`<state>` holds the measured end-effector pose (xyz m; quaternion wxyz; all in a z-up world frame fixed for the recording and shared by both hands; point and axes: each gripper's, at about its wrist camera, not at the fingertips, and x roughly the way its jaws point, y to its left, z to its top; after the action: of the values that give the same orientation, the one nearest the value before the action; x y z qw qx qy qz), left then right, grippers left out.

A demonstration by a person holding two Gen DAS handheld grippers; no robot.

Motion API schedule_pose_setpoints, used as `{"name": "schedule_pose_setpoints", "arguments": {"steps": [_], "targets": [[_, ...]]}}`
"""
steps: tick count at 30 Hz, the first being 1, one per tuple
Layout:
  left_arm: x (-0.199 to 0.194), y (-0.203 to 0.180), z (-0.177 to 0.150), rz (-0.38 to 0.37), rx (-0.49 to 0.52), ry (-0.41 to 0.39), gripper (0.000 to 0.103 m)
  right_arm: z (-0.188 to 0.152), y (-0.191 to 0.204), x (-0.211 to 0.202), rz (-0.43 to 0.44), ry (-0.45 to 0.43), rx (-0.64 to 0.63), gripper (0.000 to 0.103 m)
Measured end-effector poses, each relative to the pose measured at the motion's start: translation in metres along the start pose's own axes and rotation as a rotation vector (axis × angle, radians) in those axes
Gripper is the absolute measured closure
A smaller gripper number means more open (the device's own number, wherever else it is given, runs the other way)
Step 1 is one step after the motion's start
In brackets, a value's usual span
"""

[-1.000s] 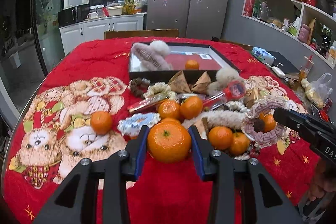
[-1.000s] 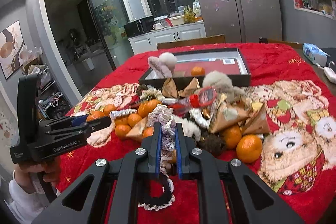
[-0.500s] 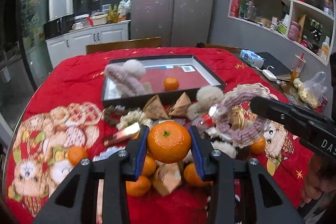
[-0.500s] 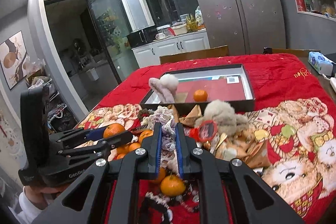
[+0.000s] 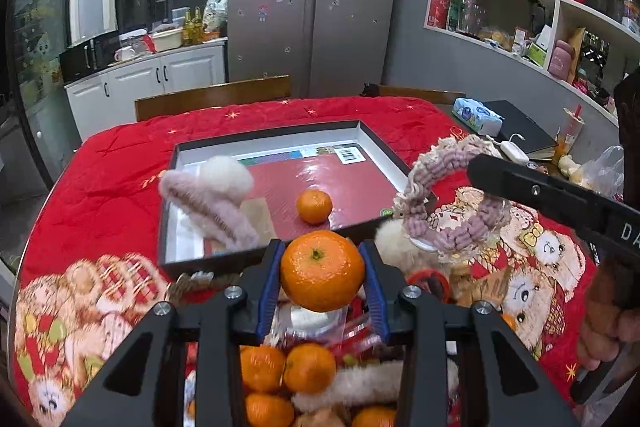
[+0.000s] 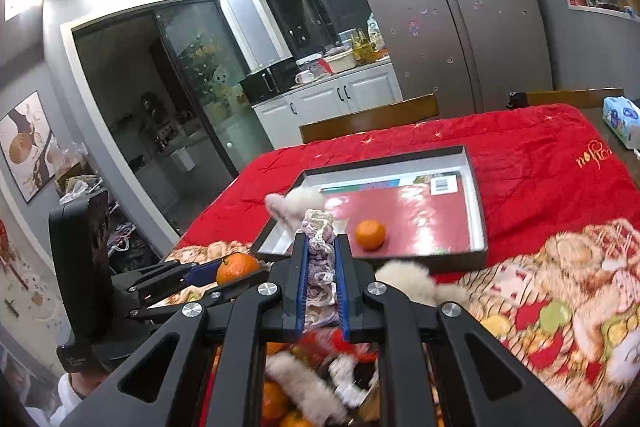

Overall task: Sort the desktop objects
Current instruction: 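Carry the mandarin and scrunchie over the tray with both grippers, then release the mandarin beside the other mandarin while the right gripper drops the scrunchie in the tray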

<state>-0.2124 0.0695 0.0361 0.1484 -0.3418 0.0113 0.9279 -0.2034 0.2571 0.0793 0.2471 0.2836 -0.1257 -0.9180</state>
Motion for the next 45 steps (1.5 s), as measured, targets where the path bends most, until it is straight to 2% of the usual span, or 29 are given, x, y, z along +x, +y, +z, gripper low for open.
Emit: {"name": "schedule_pose_setpoints", "arguments": {"steps": [3, 13, 20, 31, 37, 41, 45], "targets": [[0.017, 0.000, 0.014, 0.005, 0.000, 0.013, 0.064, 0.010, -0.008, 0.009, -0.017, 0.009, 0.002, 0.090], [0.087, -0.003, 0.072, -0.064, 0.004, 0.068, 0.064, 0.039, -0.038, 0.051, -0.106, 0.057, -0.006, 0.090], [0.149, 0.011, 0.094, -0.047, -0.016, 0.132, 0.063, 0.056, -0.063, 0.083, -0.147, 0.088, -0.020, 0.090], [0.207, 0.033, 0.087, -0.047, -0.046, 0.226, 0.063, 0.053, -0.086, 0.139, -0.194, 0.187, -0.070, 0.090], [0.213, 0.030, 0.084, 0.010, -0.005, 0.231, 0.064, 0.053, -0.097, 0.160, -0.235, 0.232, -0.080, 0.089], [0.222, 0.033, 0.080, -0.012, -0.025, 0.281, 0.064, 0.047, -0.102, 0.172, -0.244, 0.266, -0.073, 0.089], [0.224, 0.028, 0.078, 0.003, 0.002, 0.289, 0.064, 0.043, -0.107, 0.179, -0.264, 0.293, -0.070, 0.089]]}}
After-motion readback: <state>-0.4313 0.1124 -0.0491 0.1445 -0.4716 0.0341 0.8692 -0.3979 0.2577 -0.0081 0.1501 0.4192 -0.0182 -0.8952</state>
